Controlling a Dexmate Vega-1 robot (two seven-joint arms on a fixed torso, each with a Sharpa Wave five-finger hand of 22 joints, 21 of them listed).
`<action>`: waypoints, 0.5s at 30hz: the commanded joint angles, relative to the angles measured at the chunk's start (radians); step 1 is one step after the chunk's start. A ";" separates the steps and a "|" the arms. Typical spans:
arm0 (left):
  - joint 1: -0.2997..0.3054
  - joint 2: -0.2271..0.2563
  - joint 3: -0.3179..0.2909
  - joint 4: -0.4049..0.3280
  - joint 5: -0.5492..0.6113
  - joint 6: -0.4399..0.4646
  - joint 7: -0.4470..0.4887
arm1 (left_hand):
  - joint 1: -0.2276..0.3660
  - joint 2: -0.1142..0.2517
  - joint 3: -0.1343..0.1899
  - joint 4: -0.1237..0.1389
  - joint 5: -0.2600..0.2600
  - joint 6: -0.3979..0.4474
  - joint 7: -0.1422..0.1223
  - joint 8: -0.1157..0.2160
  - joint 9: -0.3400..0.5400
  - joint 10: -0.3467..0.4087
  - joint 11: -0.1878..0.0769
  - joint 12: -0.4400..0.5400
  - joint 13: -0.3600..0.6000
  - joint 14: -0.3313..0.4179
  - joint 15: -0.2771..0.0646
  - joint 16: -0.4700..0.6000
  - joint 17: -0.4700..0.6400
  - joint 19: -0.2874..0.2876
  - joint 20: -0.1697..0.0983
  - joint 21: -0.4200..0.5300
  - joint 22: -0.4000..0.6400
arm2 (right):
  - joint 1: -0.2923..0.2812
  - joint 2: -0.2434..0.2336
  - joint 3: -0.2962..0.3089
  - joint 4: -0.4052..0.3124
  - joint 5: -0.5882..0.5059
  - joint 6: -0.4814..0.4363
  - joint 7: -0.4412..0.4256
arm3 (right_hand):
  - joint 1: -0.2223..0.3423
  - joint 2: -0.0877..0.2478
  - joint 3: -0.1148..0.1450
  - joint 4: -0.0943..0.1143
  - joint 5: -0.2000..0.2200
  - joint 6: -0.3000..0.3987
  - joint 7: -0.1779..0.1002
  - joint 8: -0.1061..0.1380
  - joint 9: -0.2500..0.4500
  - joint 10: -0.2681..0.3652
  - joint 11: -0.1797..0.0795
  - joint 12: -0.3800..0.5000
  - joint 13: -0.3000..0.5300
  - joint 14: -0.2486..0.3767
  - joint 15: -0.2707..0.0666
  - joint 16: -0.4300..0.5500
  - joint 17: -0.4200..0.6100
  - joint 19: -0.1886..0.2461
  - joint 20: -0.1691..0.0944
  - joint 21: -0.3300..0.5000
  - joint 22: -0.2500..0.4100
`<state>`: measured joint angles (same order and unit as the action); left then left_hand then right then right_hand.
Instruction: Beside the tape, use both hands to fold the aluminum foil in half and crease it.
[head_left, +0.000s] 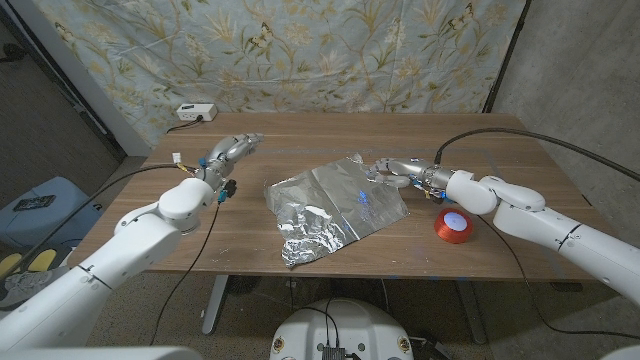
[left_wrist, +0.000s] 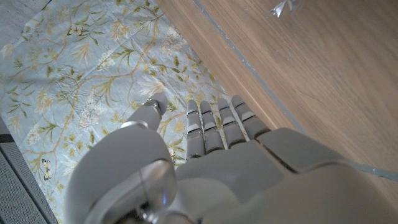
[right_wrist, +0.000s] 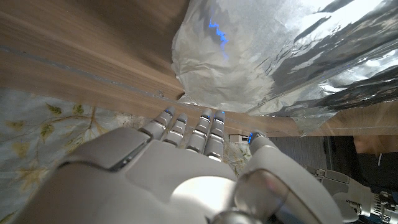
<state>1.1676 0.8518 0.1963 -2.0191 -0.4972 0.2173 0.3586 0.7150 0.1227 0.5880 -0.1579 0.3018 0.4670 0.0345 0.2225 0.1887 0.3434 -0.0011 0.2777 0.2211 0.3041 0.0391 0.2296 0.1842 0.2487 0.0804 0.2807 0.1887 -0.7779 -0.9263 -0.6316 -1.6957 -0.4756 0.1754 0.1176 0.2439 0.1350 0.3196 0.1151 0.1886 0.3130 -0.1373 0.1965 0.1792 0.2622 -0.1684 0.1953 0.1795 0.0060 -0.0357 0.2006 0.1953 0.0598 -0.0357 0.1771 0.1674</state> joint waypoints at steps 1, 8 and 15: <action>-0.001 -0.026 -0.007 -0.097 -0.037 0.214 0.136 | 0.003 0.004 -0.013 -0.002 -0.003 0.018 0.006 0.000 0.004 0.019 0.003 0.009 0.005 0.025 0.001 0.010 0.002 0.008 0.012 0.002 0.005 | 0.026 0.022 -0.025 0.063 -0.023 0.035 -0.007 | -0.009 0.002 0.003 0.006 0.006 -0.001 -0.006 0.002 0.004 -0.006 -0.013 -0.007 0.001 0.001 -0.044 0.002 -0.001 -0.009 -0.062 0.004 0.003; -0.027 -0.038 -0.006 -0.142 -0.067 0.336 0.195 | 0.007 0.004 -0.024 -0.005 -0.005 0.037 0.019 0.003 0.005 0.036 0.009 0.015 0.011 0.046 0.003 0.014 0.003 0.022 0.021 0.008 0.007 | 0.048 0.034 -0.041 0.090 -0.024 0.039 0.017 | -0.020 0.000 0.002 0.008 0.007 -0.016 -0.008 -0.005 0.003 -0.022 -0.011 -0.014 0.001 -0.021 -0.045 -0.006 -0.001 -0.032 -0.067 0.001 0.003; -0.049 -0.059 -0.009 -0.178 -0.107 0.447 0.256 | 0.012 0.002 -0.033 -0.007 -0.007 0.052 0.029 0.004 0.005 0.052 0.022 0.020 0.015 0.062 0.009 0.017 0.004 0.031 0.032 0.012 0.009 | 0.053 0.034 -0.049 0.091 -0.032 0.026 0.028 | -0.030 -0.001 -0.001 0.011 0.008 -0.025 -0.009 -0.008 0.003 -0.032 -0.010 -0.017 0.001 -0.032 -0.045 -0.008 0.000 -0.041 -0.071 0.001 0.003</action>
<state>1.1465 0.8181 0.1911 -2.1358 -0.5533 0.4923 0.5212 0.7149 0.1226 0.5580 -0.1639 0.2940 0.5075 0.0606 0.2225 0.1886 0.3825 0.0177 0.2923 0.2304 0.3559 0.0444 0.2410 0.1841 0.2739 0.1057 0.2858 0.1935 -0.7402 -0.9005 -0.6647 -1.6254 -0.4976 0.2065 0.1277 0.2219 0.1326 0.3159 0.1189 0.1924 0.2947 -0.1442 0.1917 0.1792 0.2403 -0.1790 0.1841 0.1794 -0.0140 -0.0336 0.1956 0.1934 0.0269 -0.0329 0.1772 0.1675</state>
